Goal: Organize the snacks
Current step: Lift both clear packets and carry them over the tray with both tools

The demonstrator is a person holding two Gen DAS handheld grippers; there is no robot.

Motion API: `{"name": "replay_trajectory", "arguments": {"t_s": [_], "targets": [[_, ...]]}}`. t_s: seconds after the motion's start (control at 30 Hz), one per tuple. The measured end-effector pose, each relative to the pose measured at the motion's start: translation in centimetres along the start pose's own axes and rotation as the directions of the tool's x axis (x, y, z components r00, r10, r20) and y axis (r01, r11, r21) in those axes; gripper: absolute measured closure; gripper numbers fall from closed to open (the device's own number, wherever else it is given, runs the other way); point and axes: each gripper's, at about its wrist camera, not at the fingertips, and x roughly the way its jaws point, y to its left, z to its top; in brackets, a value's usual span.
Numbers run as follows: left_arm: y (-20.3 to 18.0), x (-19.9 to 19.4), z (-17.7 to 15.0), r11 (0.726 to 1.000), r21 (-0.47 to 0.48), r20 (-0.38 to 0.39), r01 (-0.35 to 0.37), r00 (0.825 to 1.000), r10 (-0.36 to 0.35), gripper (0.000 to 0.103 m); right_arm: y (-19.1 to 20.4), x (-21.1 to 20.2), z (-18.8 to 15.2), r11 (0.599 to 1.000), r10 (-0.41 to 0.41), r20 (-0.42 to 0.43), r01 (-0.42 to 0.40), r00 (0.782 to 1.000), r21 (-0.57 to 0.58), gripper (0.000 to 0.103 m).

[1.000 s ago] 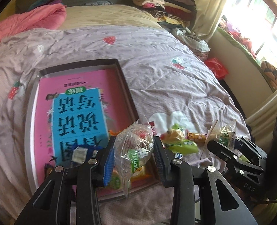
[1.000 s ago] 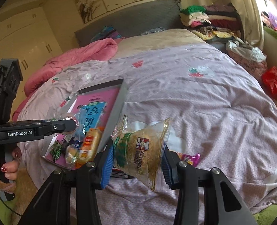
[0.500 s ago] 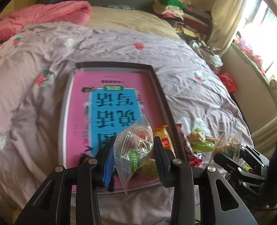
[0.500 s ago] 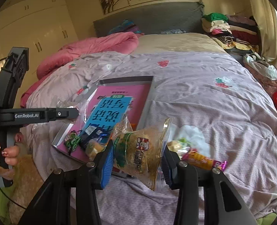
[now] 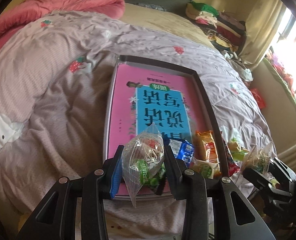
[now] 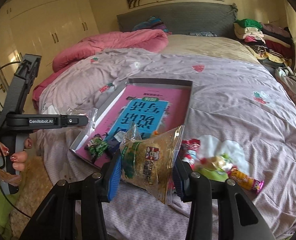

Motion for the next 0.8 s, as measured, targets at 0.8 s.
{"name": "replay_trajectory", "arguments": {"t_s": [0.8], "targets": [[-0.9,3.7,0.1,0.999,0.039,0.012,-0.003,1.000,0.002,0.063,6.3,6.2,-0.1,0.983,0.044,-0.074,-0.057,0.996,-0.173,0.058]]}}
